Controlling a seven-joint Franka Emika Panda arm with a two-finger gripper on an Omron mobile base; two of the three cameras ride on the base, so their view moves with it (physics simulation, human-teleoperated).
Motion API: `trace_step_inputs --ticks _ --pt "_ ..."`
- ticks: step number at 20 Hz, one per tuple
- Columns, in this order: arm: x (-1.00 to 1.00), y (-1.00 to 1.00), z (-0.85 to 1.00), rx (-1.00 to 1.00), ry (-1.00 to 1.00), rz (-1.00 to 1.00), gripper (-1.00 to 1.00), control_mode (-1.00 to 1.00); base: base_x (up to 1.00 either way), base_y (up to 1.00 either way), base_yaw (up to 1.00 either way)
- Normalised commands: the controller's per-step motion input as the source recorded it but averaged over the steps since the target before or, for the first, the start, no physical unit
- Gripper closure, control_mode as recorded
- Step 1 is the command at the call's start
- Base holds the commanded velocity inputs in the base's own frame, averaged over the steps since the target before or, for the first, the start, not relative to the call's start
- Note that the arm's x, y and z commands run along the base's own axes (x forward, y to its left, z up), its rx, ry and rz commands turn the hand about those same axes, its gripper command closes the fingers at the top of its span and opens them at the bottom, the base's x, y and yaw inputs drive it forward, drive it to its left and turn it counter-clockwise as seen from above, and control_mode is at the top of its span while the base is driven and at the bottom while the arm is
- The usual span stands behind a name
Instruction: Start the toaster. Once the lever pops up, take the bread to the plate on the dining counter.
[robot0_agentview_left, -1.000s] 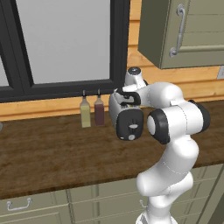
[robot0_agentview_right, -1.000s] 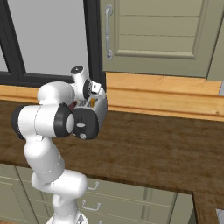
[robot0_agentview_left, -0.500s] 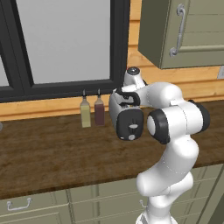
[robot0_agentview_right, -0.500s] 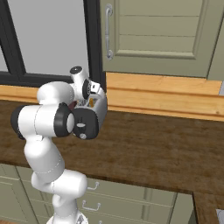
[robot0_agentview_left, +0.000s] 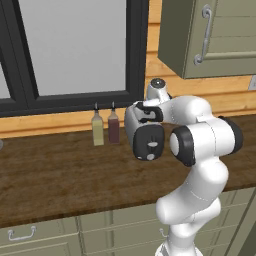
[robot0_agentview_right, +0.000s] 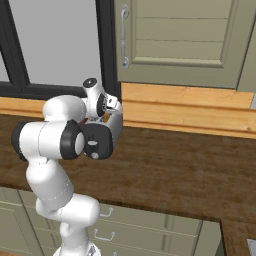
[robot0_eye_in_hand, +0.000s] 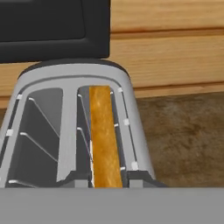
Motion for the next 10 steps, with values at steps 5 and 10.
trace_step_inputs --ticks 5,10 --pt "-0.08 -0.25 0.0 0.0 -0.05 0.0 1.0 -1.0 0.0 0.0 0.0" --pt "0.0 -0.03 0.27 0.0 -0.07 0.0 1.0 -1.0 0.0 0.0 0.0"
